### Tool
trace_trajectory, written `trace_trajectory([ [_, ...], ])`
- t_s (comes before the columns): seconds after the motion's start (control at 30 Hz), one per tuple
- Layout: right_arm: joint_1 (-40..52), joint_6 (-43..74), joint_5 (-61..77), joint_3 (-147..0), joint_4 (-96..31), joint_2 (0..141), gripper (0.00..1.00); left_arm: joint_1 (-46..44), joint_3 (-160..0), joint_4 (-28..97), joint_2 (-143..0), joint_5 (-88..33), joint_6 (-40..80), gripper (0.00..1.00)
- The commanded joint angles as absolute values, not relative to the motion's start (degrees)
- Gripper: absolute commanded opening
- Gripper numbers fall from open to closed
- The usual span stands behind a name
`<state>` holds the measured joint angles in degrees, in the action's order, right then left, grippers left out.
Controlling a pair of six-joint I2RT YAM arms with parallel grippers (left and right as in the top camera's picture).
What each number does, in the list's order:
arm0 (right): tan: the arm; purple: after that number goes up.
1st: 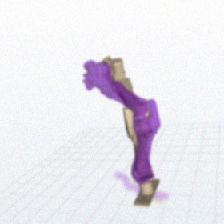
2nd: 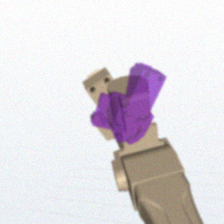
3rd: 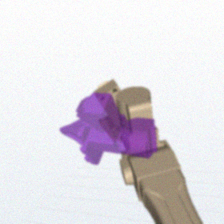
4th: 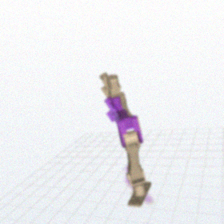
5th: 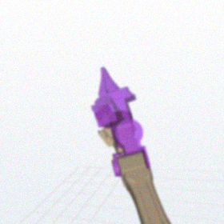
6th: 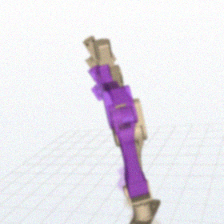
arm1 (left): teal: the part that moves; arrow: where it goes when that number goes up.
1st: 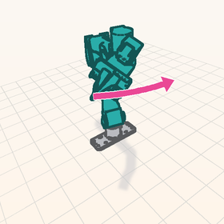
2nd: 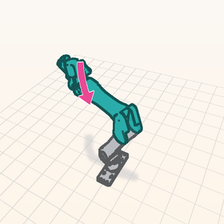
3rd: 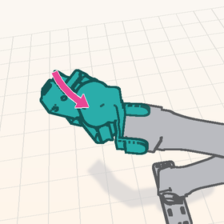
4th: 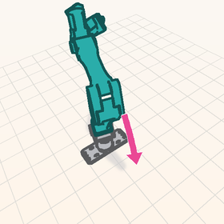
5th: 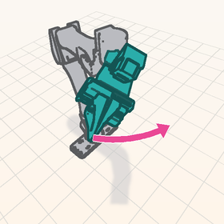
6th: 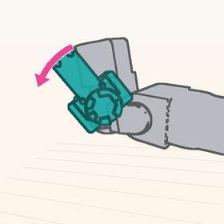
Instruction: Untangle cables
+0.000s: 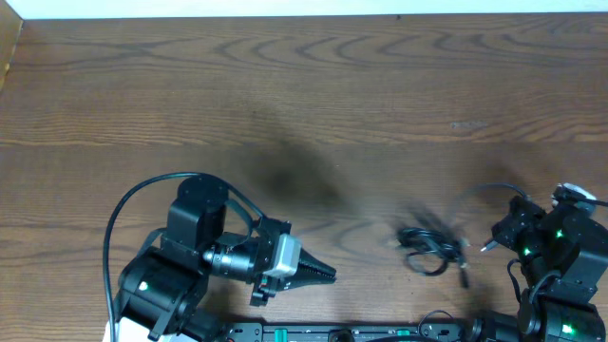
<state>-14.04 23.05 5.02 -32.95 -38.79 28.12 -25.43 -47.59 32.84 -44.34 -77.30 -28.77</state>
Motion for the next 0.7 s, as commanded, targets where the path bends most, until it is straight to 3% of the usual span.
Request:
trace_trajectory([
  [0.0,-14.33,25.69,1.41,-33.26,-38.59,28.14,0.01,-25.19,-48.62,32.95,-43.99,-79.68,-30.0,0.07],
  [0.37,-14.31,17.17,24.84,-33.26,-30.92,28.14,0.01,-25.19,-48.62,32.95,-44.21,-65.54,-26.09,0.08],
  [0.47,-14.26,14.26,36.64,-33.26,-26.94,28.14,0.01,-25.19,-48.62,32.93,-44.97,-59.88,-21.26,0.27],
  [0.57,-14.26,16.47,48.1,-33.26,-19.81,28.14,0.01,-25.19,-48.62,32.95,-46.19,-55.33,-16.29,0.32],
  [0.67,-14.26,26.55,55.37,-33.26,-8.99,28.14,0.01,-25.19,-48.62,31.9,-47.62,-54.11,-12.51,0.38],
])
